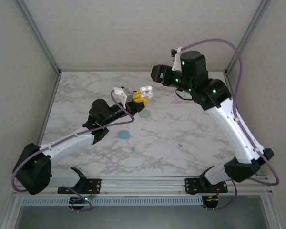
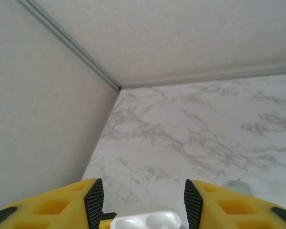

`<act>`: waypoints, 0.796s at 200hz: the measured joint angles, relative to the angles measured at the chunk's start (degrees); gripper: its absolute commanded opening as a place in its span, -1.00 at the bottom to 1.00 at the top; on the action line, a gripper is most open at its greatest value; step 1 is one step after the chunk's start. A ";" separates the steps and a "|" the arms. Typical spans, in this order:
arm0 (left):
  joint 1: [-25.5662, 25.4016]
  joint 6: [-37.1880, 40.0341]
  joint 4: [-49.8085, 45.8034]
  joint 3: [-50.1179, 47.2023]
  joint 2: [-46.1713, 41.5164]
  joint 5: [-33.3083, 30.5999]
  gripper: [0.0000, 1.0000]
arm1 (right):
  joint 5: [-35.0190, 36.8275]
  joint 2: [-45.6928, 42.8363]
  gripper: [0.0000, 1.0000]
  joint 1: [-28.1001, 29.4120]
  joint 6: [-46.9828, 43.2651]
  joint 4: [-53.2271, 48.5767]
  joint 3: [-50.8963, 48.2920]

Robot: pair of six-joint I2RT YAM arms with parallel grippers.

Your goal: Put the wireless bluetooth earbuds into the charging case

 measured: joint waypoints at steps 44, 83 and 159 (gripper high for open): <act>0.02 2.19 -3.50 1.86 -1.97 2.54 -0.76 | -8.07 9.99 0.09 -2.12 -2.21 -9.84 6.16; 0.00 3.43 -6.12 2.25 -2.43 3.15 -0.77 | -13.05 12.22 0.10 -3.48 -3.89 -13.99 7.72; 0.04 2.67 -6.97 2.27 -2.05 1.22 -0.75 | -16.22 4.13 0.09 -3.69 -5.38 -14.01 1.03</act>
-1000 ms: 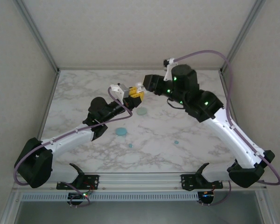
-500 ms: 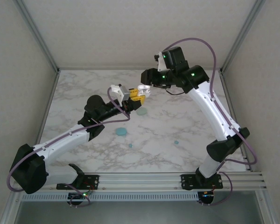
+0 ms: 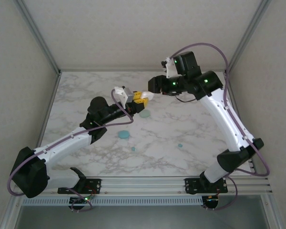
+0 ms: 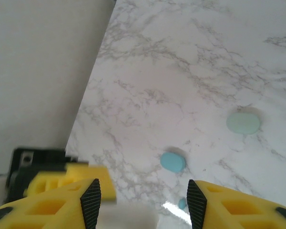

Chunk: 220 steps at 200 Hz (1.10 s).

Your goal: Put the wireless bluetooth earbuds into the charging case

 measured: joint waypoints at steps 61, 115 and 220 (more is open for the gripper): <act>0.02 -2.03 -3.10 1.84 1.33 -1.46 -0.74 | 7.96 -7.58 0.18 0.02 0.28 0.52 -7.85; -0.24 -8.26 -11.93 3.87 10.29 -1.60 -0.80 | 18.84 -19.52 0.19 -5.05 4.72 5.99 -28.44; -4.17 -23.39 -26.53 15.98 33.83 -7.54 -0.75 | 20.00 -24.22 0.19 -8.48 10.62 12.00 -42.29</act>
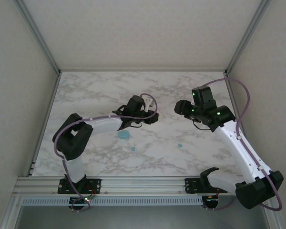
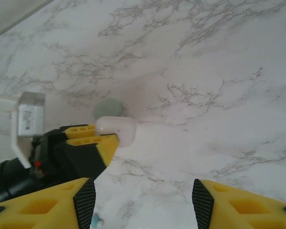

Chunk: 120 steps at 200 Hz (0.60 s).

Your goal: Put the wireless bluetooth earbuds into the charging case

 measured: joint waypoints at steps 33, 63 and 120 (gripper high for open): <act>-1.38 -2.43 -3.78 2.14 4.15 -3.26 -0.73 | -0.20 0.00 0.19 0.00 0.48 0.85 -0.94; -2.05 -3.72 -6.56 3.43 6.01 -5.79 -0.73 | -0.24 0.00 0.19 0.00 0.70 1.33 -1.33; -2.08 -7.45 -6.91 4.66 7.69 -6.97 -0.67 | -0.39 -0.61 0.19 0.00 1.29 2.25 -3.08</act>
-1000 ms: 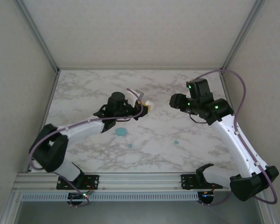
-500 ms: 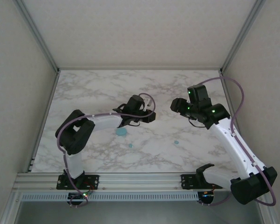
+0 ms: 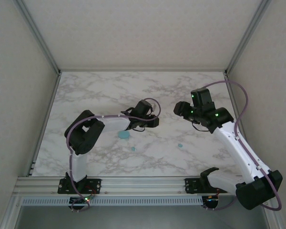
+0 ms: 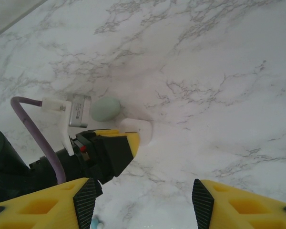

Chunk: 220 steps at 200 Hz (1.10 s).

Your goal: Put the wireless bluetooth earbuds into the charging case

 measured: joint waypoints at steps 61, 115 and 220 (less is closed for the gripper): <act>0.17 -3.04 0.35 -0.07 0.00 -3.04 -0.27 | -0.09 -0.33 0.20 0.00 0.42 0.76 -0.70; 1.73 -2.64 -1.66 -1.33 -0.33 -6.75 0.07 | -2.27 0.22 0.22 0.00 0.35 1.27 -0.74; 10.75 3.06 -5.35 -18.45 -41.27 -10.27 0.48 | -14.21 15.34 0.21 1.44 -21.40 15.89 -0.13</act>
